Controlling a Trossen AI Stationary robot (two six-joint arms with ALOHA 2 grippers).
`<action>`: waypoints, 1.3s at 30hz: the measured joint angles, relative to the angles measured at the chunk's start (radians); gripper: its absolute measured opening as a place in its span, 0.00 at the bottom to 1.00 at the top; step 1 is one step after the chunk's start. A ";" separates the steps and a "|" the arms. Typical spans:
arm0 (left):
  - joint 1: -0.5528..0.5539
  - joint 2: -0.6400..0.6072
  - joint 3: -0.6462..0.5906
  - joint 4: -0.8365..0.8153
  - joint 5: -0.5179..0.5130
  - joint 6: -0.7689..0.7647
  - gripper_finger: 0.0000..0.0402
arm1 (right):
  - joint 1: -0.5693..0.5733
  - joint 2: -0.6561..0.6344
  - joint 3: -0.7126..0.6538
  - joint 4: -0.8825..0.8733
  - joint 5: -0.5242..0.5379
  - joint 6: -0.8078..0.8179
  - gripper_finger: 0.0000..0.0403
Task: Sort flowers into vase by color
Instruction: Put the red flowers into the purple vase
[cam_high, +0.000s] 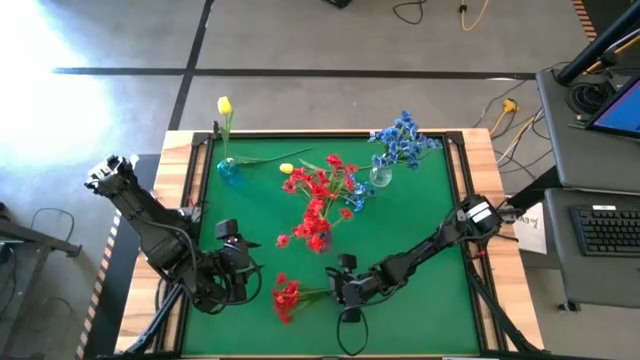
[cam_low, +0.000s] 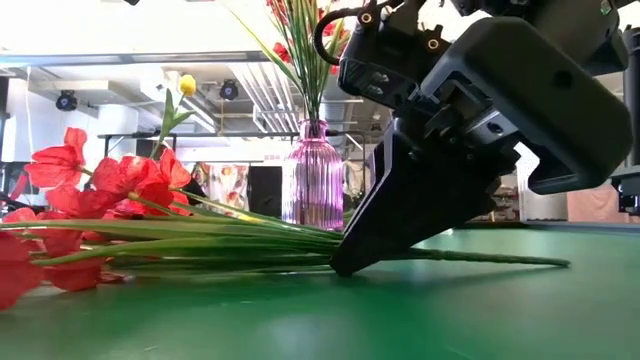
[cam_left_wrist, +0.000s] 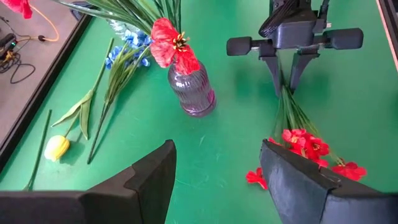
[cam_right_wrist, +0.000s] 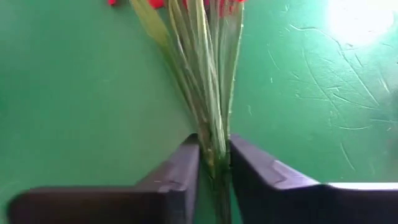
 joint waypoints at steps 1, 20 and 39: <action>0.000 0.000 0.000 0.000 0.000 0.000 0.54 | 0.000 0.000 0.000 0.000 -0.003 -0.005 0.14; -0.010 0.005 -0.017 0.042 -0.056 0.001 0.54 | 0.074 -0.292 -0.076 0.101 0.070 -0.249 0.04; -0.106 0.036 -0.059 0.609 -0.069 0.376 0.54 | 0.064 -0.236 -0.106 0.867 0.074 -0.662 0.04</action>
